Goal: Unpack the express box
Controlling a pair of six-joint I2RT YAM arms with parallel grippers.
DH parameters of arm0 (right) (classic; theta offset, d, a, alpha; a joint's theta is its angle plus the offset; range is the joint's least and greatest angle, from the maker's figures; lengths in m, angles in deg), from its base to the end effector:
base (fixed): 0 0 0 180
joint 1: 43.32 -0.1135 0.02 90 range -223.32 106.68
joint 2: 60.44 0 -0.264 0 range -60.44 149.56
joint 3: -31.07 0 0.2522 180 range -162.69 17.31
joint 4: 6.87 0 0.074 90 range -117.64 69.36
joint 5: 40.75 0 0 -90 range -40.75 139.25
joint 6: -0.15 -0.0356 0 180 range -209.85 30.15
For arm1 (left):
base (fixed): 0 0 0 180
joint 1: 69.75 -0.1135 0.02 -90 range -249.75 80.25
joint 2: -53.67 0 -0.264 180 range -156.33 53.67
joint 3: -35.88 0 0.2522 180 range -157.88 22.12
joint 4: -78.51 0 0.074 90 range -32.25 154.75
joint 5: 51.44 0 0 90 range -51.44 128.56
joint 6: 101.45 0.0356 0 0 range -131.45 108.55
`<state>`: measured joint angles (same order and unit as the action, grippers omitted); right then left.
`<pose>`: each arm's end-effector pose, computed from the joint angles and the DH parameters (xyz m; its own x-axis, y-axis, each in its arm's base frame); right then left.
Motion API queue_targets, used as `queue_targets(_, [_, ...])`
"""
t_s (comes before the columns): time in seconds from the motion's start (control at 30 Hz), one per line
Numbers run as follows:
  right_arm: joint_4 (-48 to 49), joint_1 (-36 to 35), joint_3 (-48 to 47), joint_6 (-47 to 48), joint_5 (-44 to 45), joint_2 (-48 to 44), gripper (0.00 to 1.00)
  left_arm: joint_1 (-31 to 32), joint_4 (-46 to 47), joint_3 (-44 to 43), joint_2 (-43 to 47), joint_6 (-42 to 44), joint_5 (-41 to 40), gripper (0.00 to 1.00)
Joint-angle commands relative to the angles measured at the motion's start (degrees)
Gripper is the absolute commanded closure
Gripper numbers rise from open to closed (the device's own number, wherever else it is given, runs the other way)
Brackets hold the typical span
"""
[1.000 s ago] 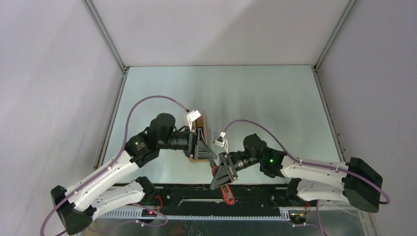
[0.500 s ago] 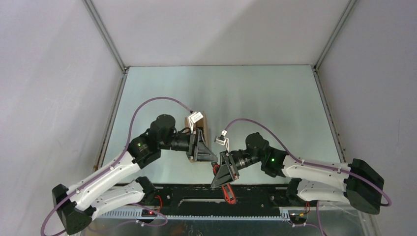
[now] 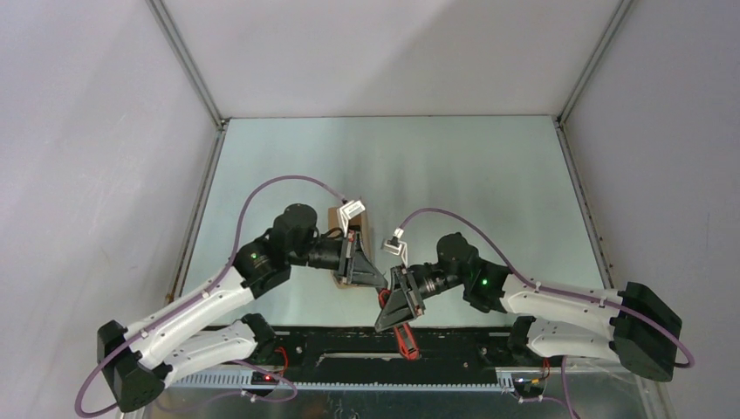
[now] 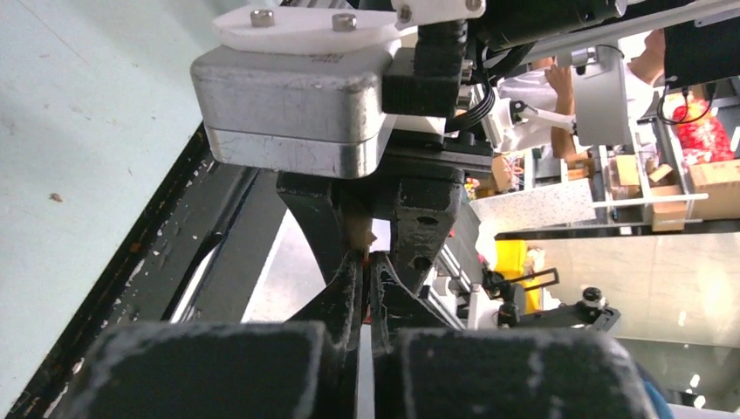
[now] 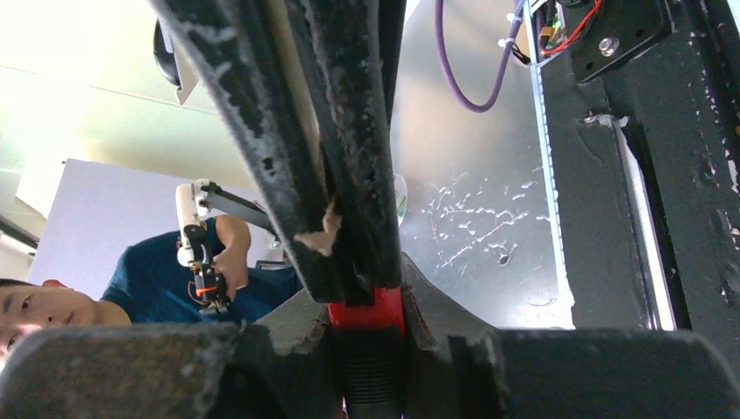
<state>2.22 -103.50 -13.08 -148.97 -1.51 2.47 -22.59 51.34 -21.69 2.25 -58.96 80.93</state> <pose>0.0923 0.2165 0.2512 -0.8397 -0.3733 -0.3943 -0.4048 -0.0535 0.9128 0.1182 -0.1628 0.3109 -0.8796 0.1474 -0.4523 0.4750 0.2217 -0.8516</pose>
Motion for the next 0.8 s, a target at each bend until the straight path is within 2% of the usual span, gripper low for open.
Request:
queue_targets(0.0, [-0.1, 1.1, -2.9, 0.4, 0.9, -0.5, 0.96, 0.3, 1.4, 0.2, -1.4, -3.2, -2.8, 1.0])
queue_targets(0.07, [-3.3, 2.3, -2.9, 1.3, 4.2, -1.8, 0.82, -0.2, 0.2, 0.5, -1.7, -7.2, -6.5, 1.0])
queue_targets(0.2, [-9.6, 5.0, -2.4, 1.5, 15.1, -7.2, 0.52, -3.0, 9.8, 6.3, 1.9, -21.3, -12.1, 1.0])
queue_targets(0.27, [-9.2, 6.4, -0.9, -0.6, 19.5, -10.2, 0.36, -4.3, 10.6, 7.3, 4.1, -25.3, -15.6, 1.0])
queue_targets(0.3, [-8.5, 7.3, 0.3, -1.8, 21.5, -11.5, 0.31, -5.1, 11.4, 7.5, 4.7, -26.4, -16.9, 1.0])
queue_targets(0.37, [-7.1, 8.4, 1.9, -4.0, 24.3, -13.7, 0.28, -6.1, 9.8, 7.8, 6.8, -28.1, -21.0, 1.0])
queue_targets(0.53, [0.7, 8.8, 7.3, -11.1, 30.7, -17.0, 0.28, -7.2, 16.0, 11.6, 11.5, -32.4, -27.4, 1.0])
queue_targets(0.67, [8.6, 9.1, 11.2, -17.4, 36.5, -17.2, 0.31, -7.2, 15.9, 12.9, 13.7, -31.2, -31.6, 1.0])
queue_targets(0.77, [11.5, 8.3, 11.3, -18.6, 39.6, -16.2, 0.36, -7.2, 16.8, 14.5, 15.1, -32.1, -34.4, 1.0])
